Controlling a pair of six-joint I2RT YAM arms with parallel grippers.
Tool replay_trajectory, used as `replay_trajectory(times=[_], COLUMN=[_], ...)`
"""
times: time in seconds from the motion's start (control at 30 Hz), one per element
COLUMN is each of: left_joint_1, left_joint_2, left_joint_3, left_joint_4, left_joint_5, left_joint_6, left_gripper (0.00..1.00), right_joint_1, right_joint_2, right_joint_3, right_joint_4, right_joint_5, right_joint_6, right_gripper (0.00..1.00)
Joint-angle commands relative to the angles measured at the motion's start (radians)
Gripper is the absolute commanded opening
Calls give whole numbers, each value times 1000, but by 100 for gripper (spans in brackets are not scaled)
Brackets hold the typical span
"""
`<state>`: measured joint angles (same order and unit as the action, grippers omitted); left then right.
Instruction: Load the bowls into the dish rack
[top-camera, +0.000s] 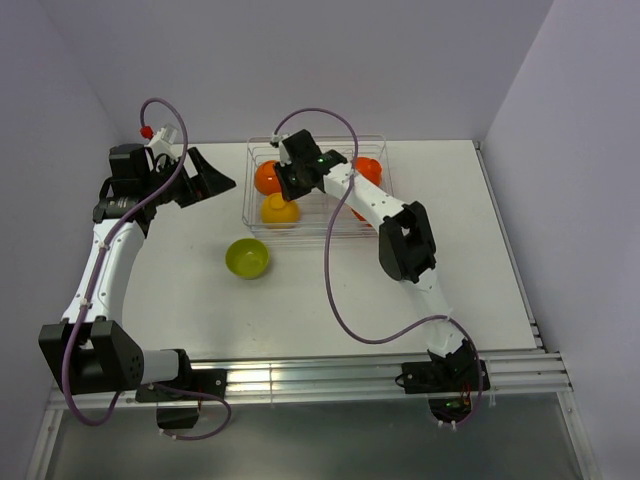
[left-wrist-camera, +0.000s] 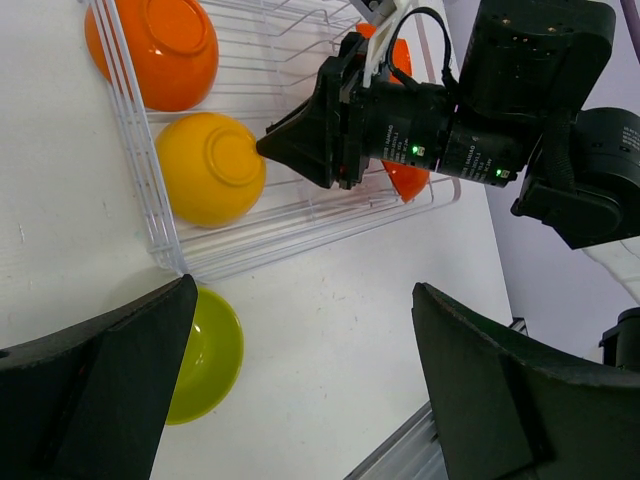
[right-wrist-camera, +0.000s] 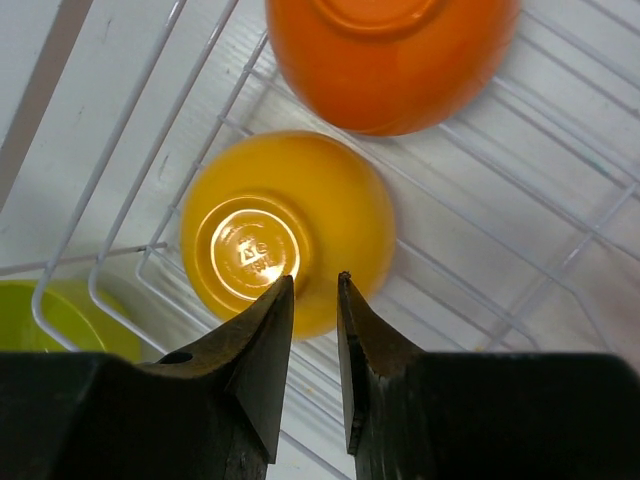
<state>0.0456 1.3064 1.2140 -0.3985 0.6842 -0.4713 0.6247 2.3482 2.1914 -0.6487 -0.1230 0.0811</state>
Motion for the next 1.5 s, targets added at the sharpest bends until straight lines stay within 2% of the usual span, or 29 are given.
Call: replay_trajectory(times=[0.0,0.5,0.6,0.7,0.87,0.97,1.07,1.2,1.3,1.47], left_joint_1=[4,4,4,4,7,34,76,77,74,68], left_joint_2=[1,-4,-7,-13,-10,-7,19,40,47,97], left_joint_3=[24,10,7,1,-1,-31,-57,-140,-212,-251], left_joint_4=[-8,-8,-7,-10,-69,-114,-172,-206,-181,-140], left_joint_5=[14,18,18,20,3,-21,-75,-90,-101,-146], left_joint_6=[28,31,40,60,155,238,420,600,634,605], left_gripper=[95,95,96,97,98,97,95,91,89,83], right_joint_1=[24,41,41,40,6,-28,-68,-105,-134,-210], right_joint_2=[13,-1,-23,-64,-127,-177,-246,-381,-488,-613], right_joint_3=[10,14,16,21,44,54,50,-16,-136,-324], right_joint_4=[3,4,4,11,12,3,-14,-35,-29,-40], right_joint_5=[-30,-165,-205,-190,-159,-144,-144,-158,-181,-368], right_joint_6=[11,25,32,39,43,37,20,5,9,35], right_gripper=[32,32,39,60,73,76,84,100,100,100])
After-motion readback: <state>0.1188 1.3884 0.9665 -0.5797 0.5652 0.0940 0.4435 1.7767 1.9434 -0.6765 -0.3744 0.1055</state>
